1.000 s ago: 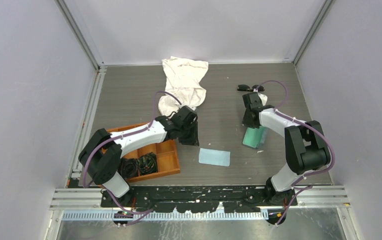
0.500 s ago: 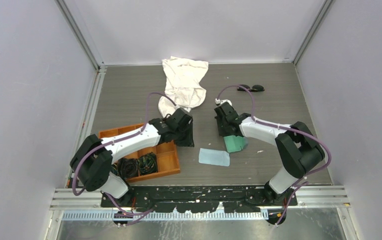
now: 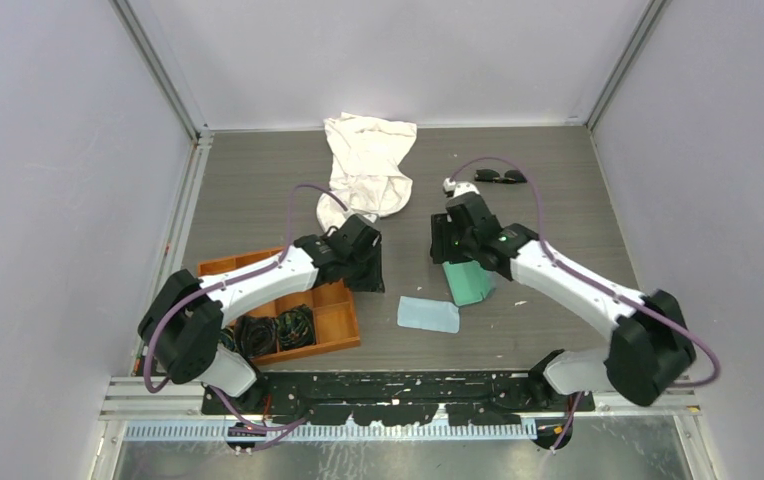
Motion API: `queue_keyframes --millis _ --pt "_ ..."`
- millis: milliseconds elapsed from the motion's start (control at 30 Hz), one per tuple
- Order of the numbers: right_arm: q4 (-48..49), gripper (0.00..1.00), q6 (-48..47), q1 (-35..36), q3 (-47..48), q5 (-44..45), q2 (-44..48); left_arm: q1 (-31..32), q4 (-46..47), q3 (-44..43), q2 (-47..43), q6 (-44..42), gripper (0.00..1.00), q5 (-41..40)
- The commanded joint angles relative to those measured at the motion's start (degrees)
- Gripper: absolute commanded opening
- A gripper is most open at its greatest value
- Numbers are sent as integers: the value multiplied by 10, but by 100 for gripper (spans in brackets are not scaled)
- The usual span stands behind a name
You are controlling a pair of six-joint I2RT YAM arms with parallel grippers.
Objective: Organize the sunglasses
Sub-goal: Adjust the sunglasses case at the center of the board.
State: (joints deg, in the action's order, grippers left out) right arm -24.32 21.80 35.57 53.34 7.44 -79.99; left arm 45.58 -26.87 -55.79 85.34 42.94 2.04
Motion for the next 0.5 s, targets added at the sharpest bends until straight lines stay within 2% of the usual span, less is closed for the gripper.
queue_keyframes --millis 0,67,133,233,333,467 --pt "-51 61 31 4 27 38 90 -1 3 -25 0 -18 26 8" --pt "-76 72 43 0 18 67 122 -1 -1 -45 14 -29 27 19" --pt "-103 76 54 -13 7 93 149 -1 -17 -75 31 -42 28 27" --pt "-132 77 54 -48 -3 91 169 -1 -18 -98 49 -51 28 35" --pt "-135 77 42 -87 -2 25 161 -1 -10 -113 65 -54 28 55" --pt "-128 74 46 -97 2 82 155 -1 -11 -129 83 -57 31 88"
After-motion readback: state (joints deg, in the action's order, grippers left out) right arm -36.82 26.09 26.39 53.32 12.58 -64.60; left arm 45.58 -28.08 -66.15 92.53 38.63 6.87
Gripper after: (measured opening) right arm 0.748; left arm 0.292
